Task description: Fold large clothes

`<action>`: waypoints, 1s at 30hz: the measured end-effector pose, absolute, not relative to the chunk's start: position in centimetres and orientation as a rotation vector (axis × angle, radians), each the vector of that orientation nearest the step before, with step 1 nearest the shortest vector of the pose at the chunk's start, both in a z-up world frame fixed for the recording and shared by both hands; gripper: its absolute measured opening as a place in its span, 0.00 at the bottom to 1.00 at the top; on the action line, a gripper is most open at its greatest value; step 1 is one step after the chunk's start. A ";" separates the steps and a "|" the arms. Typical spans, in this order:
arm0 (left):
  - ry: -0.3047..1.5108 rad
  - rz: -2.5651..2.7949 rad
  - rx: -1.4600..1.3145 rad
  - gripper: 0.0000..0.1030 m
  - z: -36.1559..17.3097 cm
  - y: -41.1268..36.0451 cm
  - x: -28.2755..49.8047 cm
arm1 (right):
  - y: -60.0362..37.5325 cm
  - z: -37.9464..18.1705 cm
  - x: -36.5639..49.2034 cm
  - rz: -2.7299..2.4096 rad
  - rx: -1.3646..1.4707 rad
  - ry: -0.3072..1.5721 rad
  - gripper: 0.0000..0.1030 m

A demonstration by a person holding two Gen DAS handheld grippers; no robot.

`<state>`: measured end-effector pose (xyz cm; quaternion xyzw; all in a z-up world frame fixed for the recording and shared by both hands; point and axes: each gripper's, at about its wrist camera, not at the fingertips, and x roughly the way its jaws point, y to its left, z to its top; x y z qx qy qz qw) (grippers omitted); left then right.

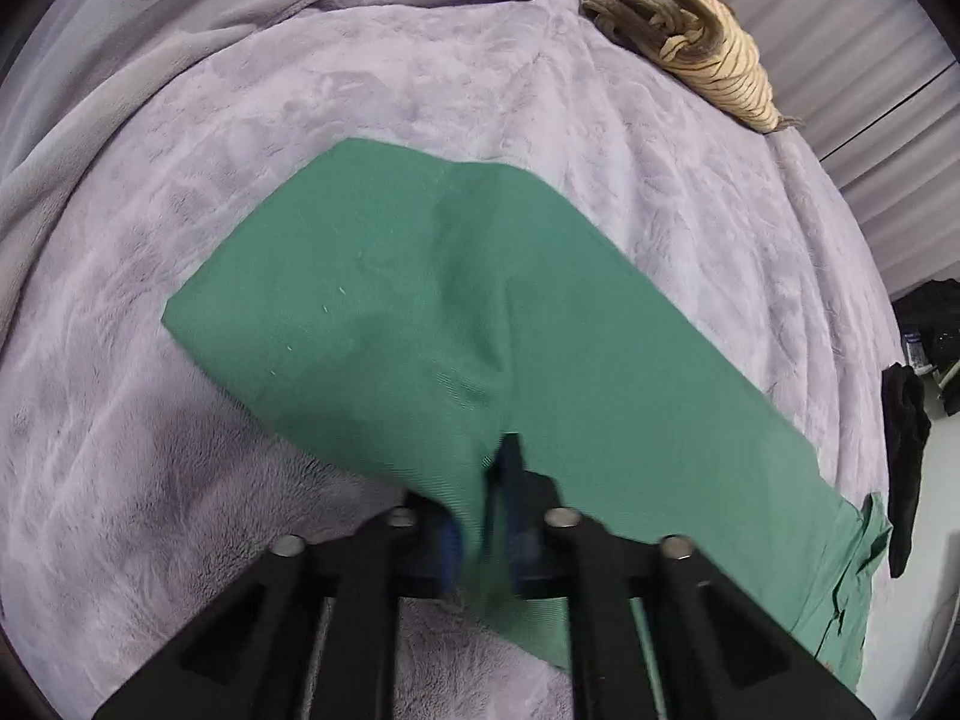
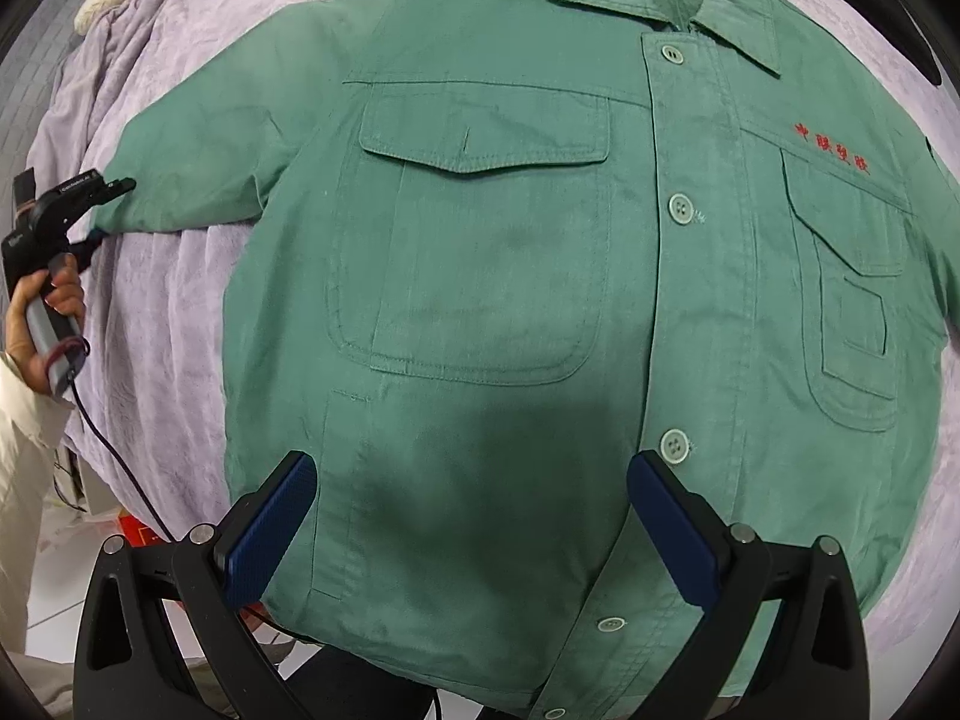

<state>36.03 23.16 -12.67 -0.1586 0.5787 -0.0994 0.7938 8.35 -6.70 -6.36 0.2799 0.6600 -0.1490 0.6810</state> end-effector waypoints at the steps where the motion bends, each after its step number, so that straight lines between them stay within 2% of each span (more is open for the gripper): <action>1: 1.228 -0.240 -0.346 0.05 -11.9 23.3 36.0 | -6.6 -6.4 8.3 -0.334 0.632 1.478 1.00; 8: 1.048 -0.581 -0.239 0.04 -1.7 15.6 32.1 | -7.2 -5.5 6.6 -0.361 0.652 1.412 1.00; 12: 0.955 -0.807 -0.122 0.04 3.8 6.0 26.9 | -9.6 -4.5 4.8 -0.402 0.685 1.353 1.00; 15: 0.899 -1.001 0.013 0.04 5.5 -2.7 21.1 | -12.2 -3.7 2.5 -0.448 0.723 1.312 1.00; 18: 0.922 -1.086 0.155 0.05 3.5 -9.6 15.6 | -15.0 -3.5 -0.2 -0.506 0.755 1.282 1.00; 22: 0.979 -1.005 0.419 0.05 -2.9 -15.9 9.9 | -18.6 -4.8 -4.3 -0.592 0.826 1.278 1.00; 27: 1.014 -0.949 0.586 0.05 -8.0 -16.3 6.6 | -21.6 -6.8 -7.6 -0.661 0.868 1.301 1.00; 28: 1.018 -0.946 0.595 0.13 -8.2 -16.0 6.5 | -21.9 -6.9 -7.8 -0.669 0.866 1.301 1.00; 29: 1.024 -0.940 0.599 0.32 -8.2 -15.5 6.4 | -22.3 -6.9 -7.9 -0.676 0.861 1.298 1.00; 30: 1.034 -0.936 0.601 0.82 -8.1 -14.9 6.5 | -22.5 -6.8 -7.6 -0.684 0.854 1.292 1.00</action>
